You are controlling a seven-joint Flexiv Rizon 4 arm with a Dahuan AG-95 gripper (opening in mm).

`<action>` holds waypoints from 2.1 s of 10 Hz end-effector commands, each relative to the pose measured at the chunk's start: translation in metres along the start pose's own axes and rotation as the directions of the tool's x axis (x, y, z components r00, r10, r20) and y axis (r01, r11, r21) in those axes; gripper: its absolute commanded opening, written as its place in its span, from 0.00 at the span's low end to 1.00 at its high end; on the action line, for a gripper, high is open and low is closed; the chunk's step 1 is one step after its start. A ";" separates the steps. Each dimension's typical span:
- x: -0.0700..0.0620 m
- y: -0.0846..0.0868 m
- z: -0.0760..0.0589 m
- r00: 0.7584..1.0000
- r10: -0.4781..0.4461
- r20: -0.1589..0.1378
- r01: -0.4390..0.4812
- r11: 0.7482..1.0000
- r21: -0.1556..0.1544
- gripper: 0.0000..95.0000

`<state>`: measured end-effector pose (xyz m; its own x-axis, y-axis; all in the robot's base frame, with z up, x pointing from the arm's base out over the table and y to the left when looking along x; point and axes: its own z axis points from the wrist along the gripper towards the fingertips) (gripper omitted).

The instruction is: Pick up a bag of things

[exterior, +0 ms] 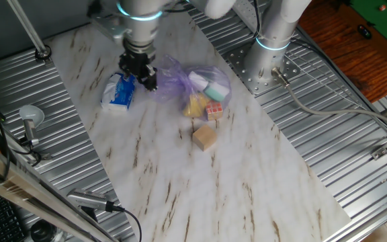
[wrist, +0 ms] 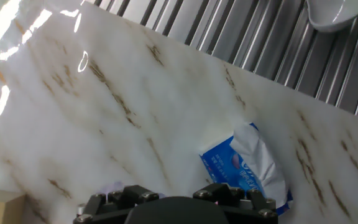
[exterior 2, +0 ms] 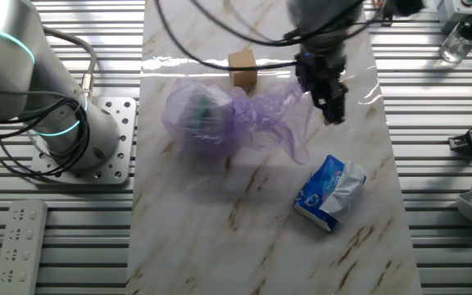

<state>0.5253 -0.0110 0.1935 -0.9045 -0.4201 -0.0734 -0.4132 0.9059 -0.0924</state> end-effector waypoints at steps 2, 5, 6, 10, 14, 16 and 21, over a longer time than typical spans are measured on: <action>-0.009 -0.003 -0.007 0.987 0.090 -0.136 -0.107 0.986 -0.129 0.80; -0.009 0.001 -0.016 0.971 0.106 -0.213 -0.149 0.968 -0.200 0.80; -0.005 0.004 -0.014 0.968 0.094 -0.231 -0.149 0.960 -0.236 0.80; 0.018 0.027 0.005 0.952 0.102 -0.289 -0.190 0.936 -0.295 1.00; 0.044 0.049 0.020 0.906 0.100 -0.411 -0.239 0.922 -0.304 1.00; 0.056 0.055 0.025 0.897 0.093 -0.432 -0.244 0.920 -0.308 1.00; 0.074 0.064 0.044 0.892 0.079 -0.445 -0.238 0.919 -0.315 0.80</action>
<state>0.4336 0.0132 0.1363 -0.8874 -0.2795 0.3665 -0.1982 0.9493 0.2440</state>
